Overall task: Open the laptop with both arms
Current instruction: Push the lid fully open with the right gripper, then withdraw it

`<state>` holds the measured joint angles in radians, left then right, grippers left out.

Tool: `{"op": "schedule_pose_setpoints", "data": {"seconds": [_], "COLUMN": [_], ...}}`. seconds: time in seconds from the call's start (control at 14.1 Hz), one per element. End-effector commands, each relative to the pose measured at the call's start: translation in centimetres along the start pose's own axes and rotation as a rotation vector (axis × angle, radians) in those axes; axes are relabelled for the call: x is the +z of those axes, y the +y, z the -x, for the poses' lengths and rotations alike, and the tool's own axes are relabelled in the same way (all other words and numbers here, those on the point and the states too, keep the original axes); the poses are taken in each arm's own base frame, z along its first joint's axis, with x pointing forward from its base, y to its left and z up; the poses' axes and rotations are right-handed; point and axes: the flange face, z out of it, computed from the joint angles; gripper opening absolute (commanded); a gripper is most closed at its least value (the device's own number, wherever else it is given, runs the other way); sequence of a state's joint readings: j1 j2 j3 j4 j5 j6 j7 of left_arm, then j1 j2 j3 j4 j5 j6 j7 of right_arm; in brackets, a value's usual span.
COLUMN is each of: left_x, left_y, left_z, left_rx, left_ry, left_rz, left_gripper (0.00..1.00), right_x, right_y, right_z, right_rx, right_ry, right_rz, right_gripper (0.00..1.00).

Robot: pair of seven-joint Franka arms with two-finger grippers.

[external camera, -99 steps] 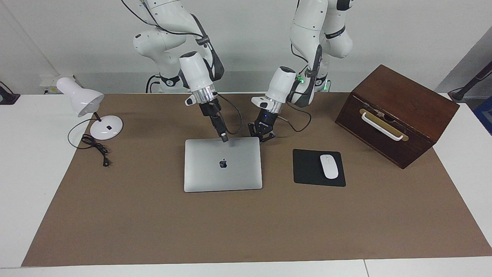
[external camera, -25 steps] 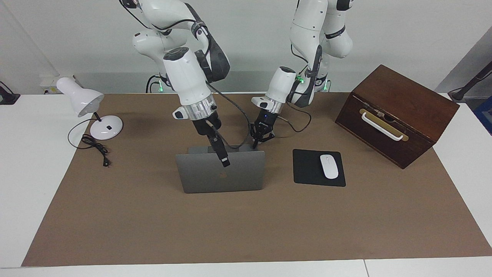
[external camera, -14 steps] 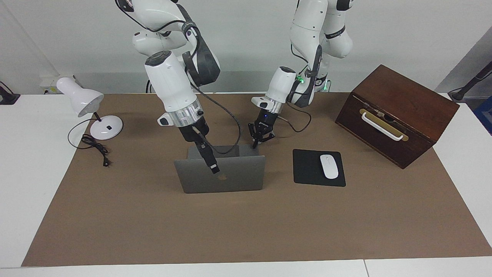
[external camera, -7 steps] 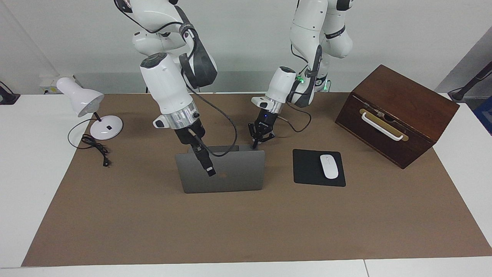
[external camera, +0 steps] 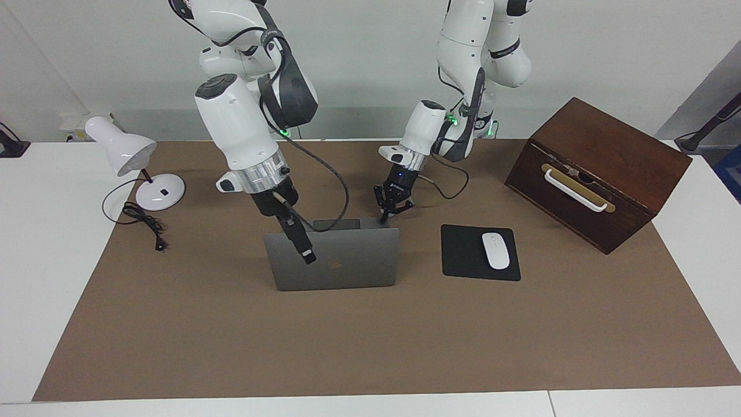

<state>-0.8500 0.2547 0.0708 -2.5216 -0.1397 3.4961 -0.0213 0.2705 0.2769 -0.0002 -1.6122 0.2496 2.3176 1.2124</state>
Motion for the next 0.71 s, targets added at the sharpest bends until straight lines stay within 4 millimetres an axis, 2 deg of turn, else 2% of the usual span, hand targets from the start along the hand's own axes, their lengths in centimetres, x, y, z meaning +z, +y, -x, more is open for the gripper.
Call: {"op": "schedule_pose_setpoints", "data": {"seconds": [0.0, 0.14, 0.43, 0.64], "left_x": [2.3, 2.3, 2.0, 1.7], "left_y": [-1.0, -1.1, -1.5, -1.7], "left_z": [1.6, 1.6, -0.4, -0.9], "left_rx": [0.016, 0.007, -0.057, -0.083], "left_ry": [-0.040, -0.038, 0.002, 0.014], "left_rz": [-0.019, -0.022, -0.039, -0.041], "left_gripper": [0.00, 0.00, 0.00, 0.00], "right_x": [-0.5, -1.3, -2.8, -4.8], "right_y": [-0.8, -0.5, 0.5, 1.2], "right_z": [-1.8, -3.1, -5.6, -7.4], "right_rx": [-0.072, -0.138, -0.255, -0.369], "right_ry": [-0.027, -0.031, -0.038, -0.047], "right_rz": [0.015, 0.038, 0.085, 0.118], "right_gripper": [1.00, 1.00, 1.00, 1.00]}}
